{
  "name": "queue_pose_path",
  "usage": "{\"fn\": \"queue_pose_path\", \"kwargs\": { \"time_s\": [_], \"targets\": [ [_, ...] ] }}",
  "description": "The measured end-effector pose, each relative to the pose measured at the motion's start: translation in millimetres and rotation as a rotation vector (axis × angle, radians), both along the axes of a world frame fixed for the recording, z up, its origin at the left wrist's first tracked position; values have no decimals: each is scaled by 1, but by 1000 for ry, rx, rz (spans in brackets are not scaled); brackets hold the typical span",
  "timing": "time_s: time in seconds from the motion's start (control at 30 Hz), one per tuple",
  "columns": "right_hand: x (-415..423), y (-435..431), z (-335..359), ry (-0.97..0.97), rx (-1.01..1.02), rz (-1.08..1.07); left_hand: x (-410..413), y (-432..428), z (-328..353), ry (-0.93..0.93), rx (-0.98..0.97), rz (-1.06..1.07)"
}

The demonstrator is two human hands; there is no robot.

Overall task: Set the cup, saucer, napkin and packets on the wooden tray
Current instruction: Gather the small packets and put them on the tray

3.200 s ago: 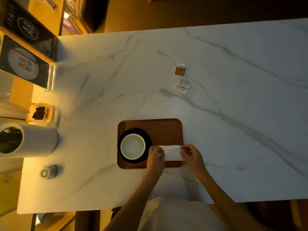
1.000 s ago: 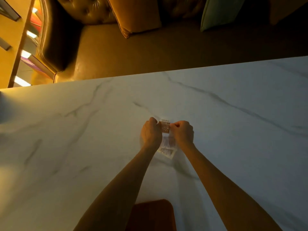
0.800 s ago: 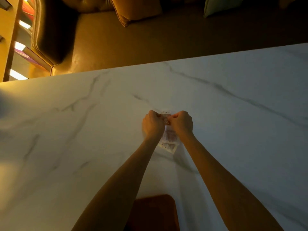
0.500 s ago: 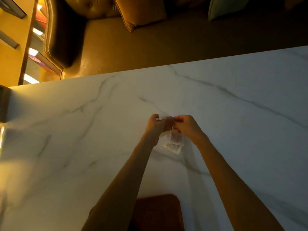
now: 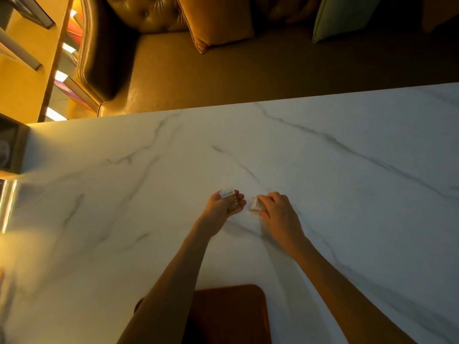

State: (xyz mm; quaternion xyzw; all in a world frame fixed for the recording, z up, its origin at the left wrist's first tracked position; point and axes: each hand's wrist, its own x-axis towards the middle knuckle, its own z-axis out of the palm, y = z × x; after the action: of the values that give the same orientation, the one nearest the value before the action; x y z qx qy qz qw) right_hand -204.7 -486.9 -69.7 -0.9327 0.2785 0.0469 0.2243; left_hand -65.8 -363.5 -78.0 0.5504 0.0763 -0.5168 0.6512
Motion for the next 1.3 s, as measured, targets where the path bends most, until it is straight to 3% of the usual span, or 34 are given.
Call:
{"fn": "queue_pose_path", "kwargs": {
  "time_s": [0.1,0.23,0.33,0.43,0.57,0.67,0.8,0.93,1.1,1.2,1.3],
  "targets": [
    [-1,-3,1,-137,196,-217,4,3,-1,150,-54,34],
    [5,-7,8,-235,930,-611,6,1,0,339,-101,119],
    [11,3,9,-271,1146,-679,4,0,3,257,-63,-40],
    [24,21,9,-284,1071,-681,-2,0,10,176,-156,-189],
    [37,37,9,-296,880,-688,-6,3,12,84,-183,-173],
    [36,38,11,-294,831,-617,2,6,20,182,-106,-169],
    [29,21,15,-173,689,-285,13,12,30,335,11,-285],
    [36,5,23,-110,635,-131,13,15,35,249,42,-437],
    [44,4,27,-205,741,-98,10,19,35,275,-43,-518],
    [48,8,28,-253,787,-97,5,20,29,204,-72,-422],
    [42,2,25,-348,546,-305,3,24,20,231,-68,-239]
  ]
}}
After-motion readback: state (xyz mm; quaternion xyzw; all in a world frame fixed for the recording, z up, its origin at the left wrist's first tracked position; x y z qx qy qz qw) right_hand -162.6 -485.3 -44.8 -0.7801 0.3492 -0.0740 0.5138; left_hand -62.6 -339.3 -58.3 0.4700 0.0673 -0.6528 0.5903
